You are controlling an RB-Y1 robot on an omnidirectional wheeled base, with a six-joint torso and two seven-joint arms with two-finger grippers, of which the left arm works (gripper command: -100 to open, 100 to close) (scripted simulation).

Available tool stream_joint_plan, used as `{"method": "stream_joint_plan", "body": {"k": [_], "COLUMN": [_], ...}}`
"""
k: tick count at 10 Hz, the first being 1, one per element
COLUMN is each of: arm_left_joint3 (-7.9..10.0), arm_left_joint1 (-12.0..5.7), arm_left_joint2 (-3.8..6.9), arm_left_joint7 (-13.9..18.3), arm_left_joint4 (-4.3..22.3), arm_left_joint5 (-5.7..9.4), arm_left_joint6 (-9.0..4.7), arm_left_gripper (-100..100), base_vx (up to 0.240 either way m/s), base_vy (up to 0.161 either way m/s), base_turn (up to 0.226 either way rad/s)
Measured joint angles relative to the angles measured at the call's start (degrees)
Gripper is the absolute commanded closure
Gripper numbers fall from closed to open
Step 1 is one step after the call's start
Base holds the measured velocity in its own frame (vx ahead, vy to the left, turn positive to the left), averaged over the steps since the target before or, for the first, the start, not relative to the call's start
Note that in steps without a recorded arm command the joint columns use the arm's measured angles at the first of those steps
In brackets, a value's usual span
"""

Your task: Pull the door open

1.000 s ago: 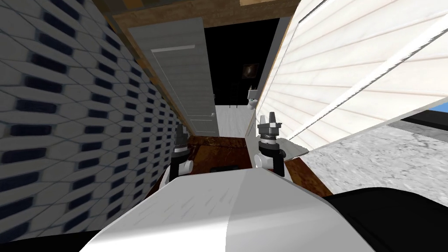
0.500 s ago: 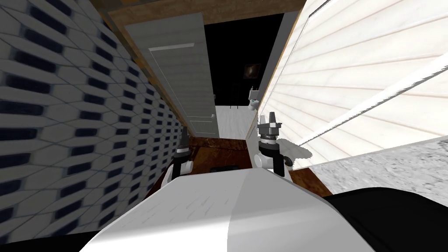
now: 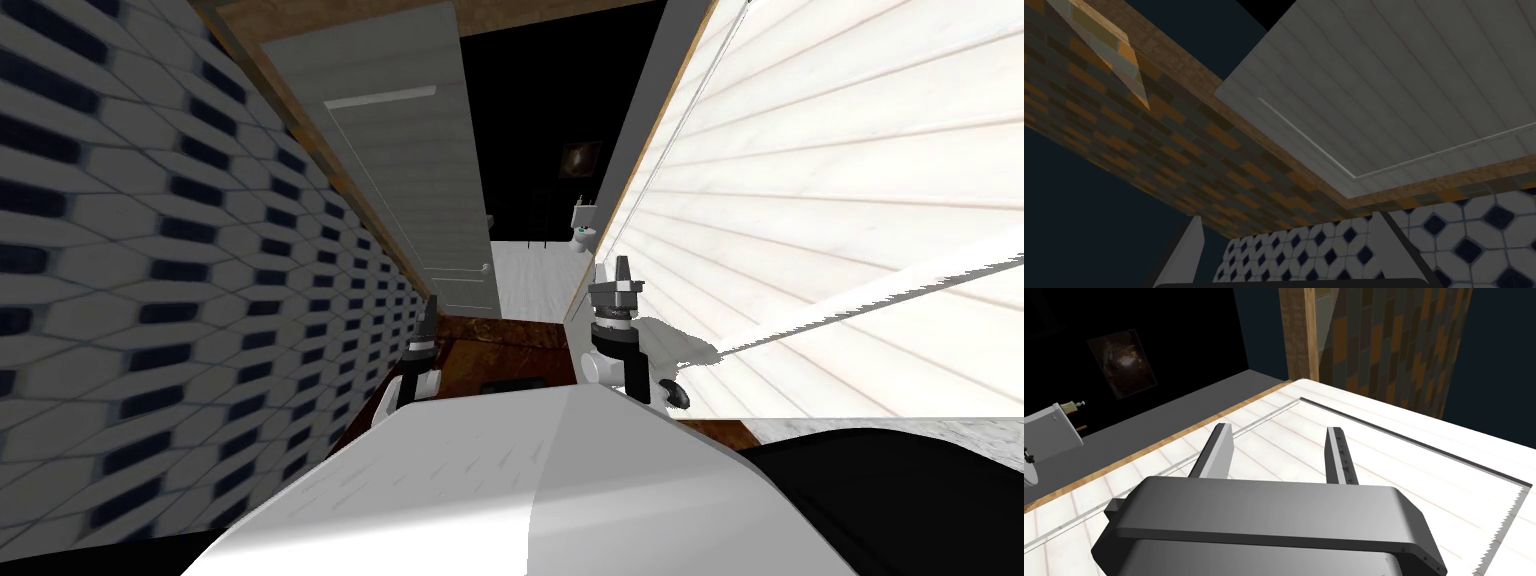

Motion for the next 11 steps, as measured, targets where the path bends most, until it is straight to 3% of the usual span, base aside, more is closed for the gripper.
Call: {"method": "stream_joint_plan", "body": {"k": [11], "arm_left_joint3": [2.79], "arm_left_joint1": [-3.12], "arm_left_joint2": [1.38], "arm_left_joint7": [-6.89], "arm_left_joint4": [13.13], "arm_left_joint5": [-6.82], "arm_left_joint6": [-5.55], "arm_left_gripper": [-100], "base_vx": [0.096], "base_vy": [-0.031], "base_turn": [0.025]}}
